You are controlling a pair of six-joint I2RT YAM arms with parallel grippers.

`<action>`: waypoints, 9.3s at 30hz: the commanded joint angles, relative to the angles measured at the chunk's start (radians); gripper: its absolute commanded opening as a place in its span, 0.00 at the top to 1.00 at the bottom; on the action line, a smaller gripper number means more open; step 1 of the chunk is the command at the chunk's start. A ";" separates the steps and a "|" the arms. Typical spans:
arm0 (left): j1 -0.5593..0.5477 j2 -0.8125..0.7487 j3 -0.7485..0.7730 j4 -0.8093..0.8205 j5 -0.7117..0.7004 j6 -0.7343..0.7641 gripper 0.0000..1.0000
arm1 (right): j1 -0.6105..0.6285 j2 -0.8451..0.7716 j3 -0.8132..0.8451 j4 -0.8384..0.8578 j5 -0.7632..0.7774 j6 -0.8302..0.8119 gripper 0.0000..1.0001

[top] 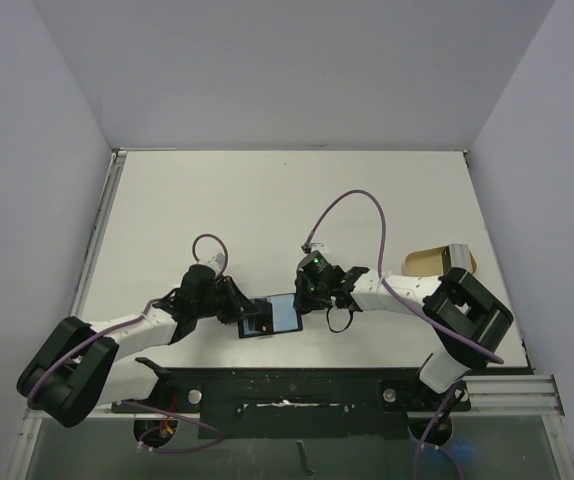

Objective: Put the credit cards into the card holder
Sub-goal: Insert the credit card into the card holder, then turn over the card slot in the card holder.

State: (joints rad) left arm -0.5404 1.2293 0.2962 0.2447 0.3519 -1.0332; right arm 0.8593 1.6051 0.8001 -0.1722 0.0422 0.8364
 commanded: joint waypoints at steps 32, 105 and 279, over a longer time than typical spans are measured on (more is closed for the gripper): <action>-0.018 0.150 -0.039 0.289 -0.058 0.052 1.00 | 0.038 -0.017 -0.075 -0.014 0.008 0.057 0.82; -0.076 -0.002 0.093 -0.169 -0.212 0.038 0.62 | 0.074 -0.086 -0.122 -0.024 0.096 0.113 0.86; 0.108 -0.073 -0.113 0.169 0.126 -0.044 0.58 | 0.152 0.059 0.024 0.033 0.028 0.161 0.92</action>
State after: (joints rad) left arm -0.4351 1.1534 0.1852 0.3553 0.4728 -1.0920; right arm 1.0142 1.6779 0.8467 -0.1036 0.0433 1.0042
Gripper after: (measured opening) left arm 0.422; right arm 0.076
